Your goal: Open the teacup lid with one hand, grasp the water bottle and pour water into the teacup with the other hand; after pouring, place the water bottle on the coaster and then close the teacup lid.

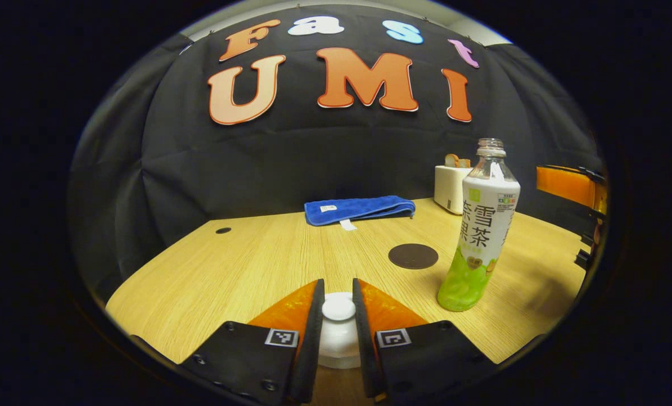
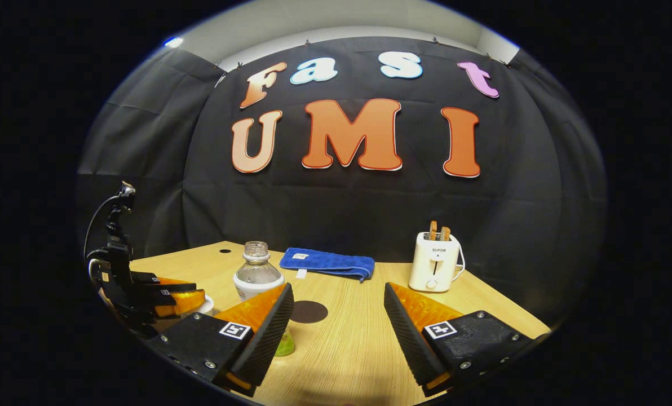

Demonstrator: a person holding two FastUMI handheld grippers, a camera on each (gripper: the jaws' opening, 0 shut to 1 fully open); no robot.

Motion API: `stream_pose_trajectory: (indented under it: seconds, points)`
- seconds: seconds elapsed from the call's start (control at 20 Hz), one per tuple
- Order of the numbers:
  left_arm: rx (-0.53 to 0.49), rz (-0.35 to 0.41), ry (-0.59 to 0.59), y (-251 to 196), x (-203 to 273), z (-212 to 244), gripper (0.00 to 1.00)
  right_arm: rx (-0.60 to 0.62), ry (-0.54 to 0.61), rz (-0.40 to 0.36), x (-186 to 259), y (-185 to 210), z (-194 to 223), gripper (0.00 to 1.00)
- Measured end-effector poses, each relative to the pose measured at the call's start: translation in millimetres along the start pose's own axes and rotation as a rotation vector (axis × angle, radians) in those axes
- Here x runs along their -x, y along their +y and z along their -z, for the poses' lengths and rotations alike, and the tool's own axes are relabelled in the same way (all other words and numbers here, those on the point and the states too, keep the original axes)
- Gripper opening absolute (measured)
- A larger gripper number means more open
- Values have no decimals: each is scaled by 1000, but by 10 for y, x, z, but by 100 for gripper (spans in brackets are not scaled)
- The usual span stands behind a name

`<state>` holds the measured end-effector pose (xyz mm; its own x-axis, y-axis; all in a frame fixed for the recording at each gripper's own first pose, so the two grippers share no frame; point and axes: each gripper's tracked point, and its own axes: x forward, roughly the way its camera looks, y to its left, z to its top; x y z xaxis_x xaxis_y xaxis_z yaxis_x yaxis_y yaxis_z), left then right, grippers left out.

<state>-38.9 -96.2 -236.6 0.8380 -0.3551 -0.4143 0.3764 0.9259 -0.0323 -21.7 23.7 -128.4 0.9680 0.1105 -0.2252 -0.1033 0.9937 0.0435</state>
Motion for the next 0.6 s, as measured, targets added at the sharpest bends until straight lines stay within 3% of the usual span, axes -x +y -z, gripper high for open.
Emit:
stream_pose_trajectory:
  seconds: [0.25, 0.6]
  points:
    - [9, -18, -25, 53, 18, -64, 29, -7, 13, -12, -33, 46, 66, 96]
    - [15, -83, -83, 263, 140, -200, 31, -33, 49, -102, -91, 416, 204, 96]
